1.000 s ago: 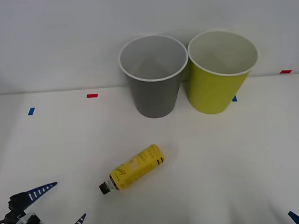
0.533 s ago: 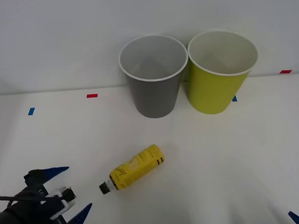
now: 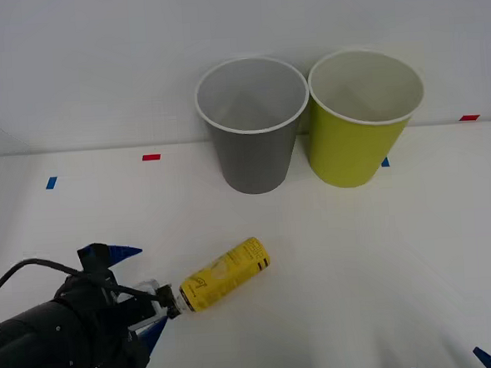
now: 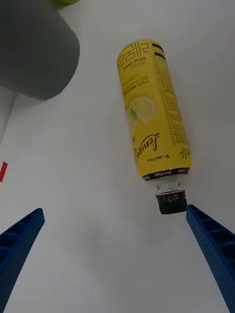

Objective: Put cans in the gray bin and PET bottles in the light green bin.

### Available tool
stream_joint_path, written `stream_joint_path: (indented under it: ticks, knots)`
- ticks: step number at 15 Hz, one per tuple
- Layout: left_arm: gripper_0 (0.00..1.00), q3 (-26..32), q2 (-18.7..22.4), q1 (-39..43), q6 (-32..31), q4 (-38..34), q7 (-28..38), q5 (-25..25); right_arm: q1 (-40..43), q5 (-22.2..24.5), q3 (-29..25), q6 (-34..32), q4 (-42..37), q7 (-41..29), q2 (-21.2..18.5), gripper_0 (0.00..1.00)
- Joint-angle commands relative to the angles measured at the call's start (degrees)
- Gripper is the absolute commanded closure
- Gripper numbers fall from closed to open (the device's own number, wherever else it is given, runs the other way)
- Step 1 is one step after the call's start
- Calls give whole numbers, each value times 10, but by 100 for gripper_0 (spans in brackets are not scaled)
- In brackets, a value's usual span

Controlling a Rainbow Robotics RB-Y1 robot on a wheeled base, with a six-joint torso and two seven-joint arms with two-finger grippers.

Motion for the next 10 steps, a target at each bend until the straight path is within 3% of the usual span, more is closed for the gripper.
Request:
stream_joint_path:
  ticks: [1,3,5,10]
  knots:
    - [0,-34,-3,-72,51,12,-6,44,0,0,0,0,0,0,0,1]
    - [0,-34,-5,-104,31,56,-13,79,0,0,0,0,0,0,0,1]
    - [0,-34,-10,-115,10,84,-20,71,0,0,0,0,0,0,0,1]
    - [0,-34,-26,-128,10,84,-25,72,0,0,0,0,0,0,0,1]
